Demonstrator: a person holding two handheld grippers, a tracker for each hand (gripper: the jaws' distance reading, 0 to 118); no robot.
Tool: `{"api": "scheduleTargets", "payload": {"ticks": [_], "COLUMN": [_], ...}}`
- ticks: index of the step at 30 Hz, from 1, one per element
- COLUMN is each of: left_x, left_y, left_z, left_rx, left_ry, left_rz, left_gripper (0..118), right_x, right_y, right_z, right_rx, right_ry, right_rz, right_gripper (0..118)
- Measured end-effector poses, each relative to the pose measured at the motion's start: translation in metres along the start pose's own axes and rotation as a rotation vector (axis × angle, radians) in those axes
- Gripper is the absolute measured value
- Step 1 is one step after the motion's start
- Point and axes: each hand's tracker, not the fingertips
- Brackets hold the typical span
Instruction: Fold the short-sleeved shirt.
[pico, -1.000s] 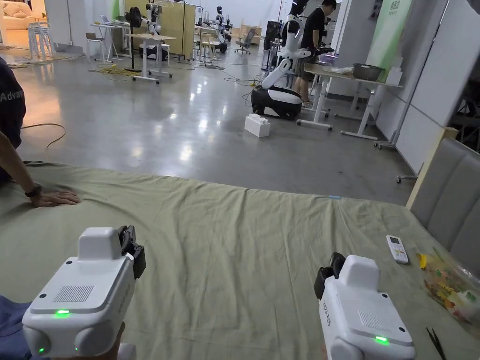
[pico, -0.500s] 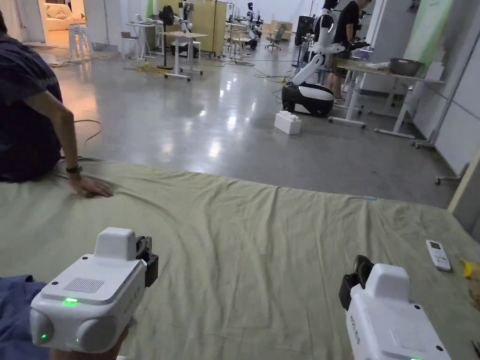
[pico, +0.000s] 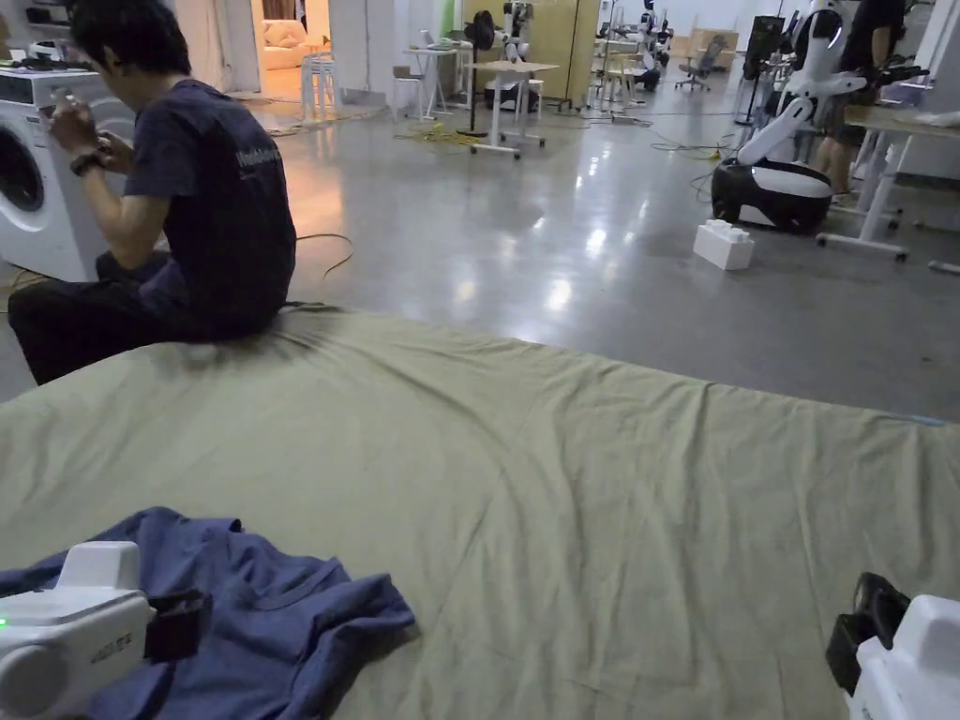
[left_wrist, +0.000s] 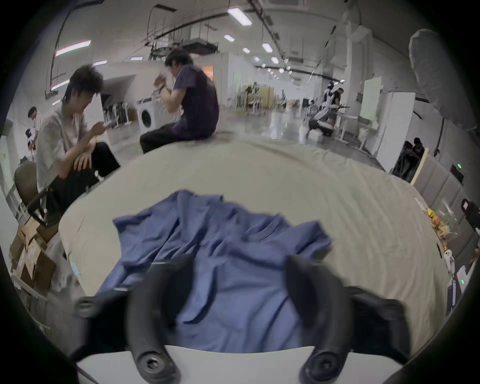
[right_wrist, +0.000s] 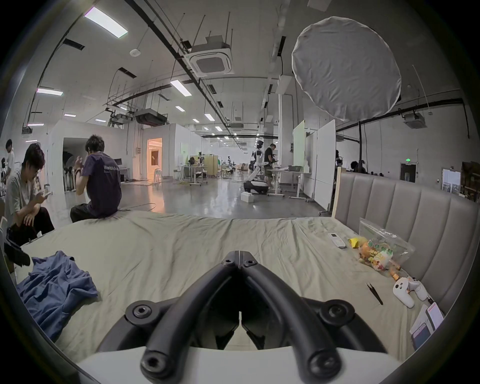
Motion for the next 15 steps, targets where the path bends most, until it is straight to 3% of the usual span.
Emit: {"api": "scheduleTargets", "payload": {"ticks": [2,3,10,15], "left_x": [-0.021,-0.029,-0.046,-0.033], "left_y": [-0.010,-0.015,-0.048,-0.074], "left_z": [-0.016,-0.024,-0.087,-0.115], "left_rx": [-0.071,-0.092,-0.278,-0.311], "left_ry": [-0.012,-0.013,-0.005,0.068], "left_rz": [0.048,0.070,0.150,-0.055], "left_gripper": [101,104,104,104], "right_x": [-0.004,-0.007,-0.016,-0.017], "right_y": [-0.004,-0.006,-0.020,-0.027], "right_z": [-0.004,-0.005,-0.013,-0.013], "right_rx": [-0.008,-0.010,-0.015,-0.014], "right_ry": [0.009,0.013,0.025,0.026], "right_rz": [0.003,0.008,0.035,0.075], "right_gripper": [0,0,0,0]}}
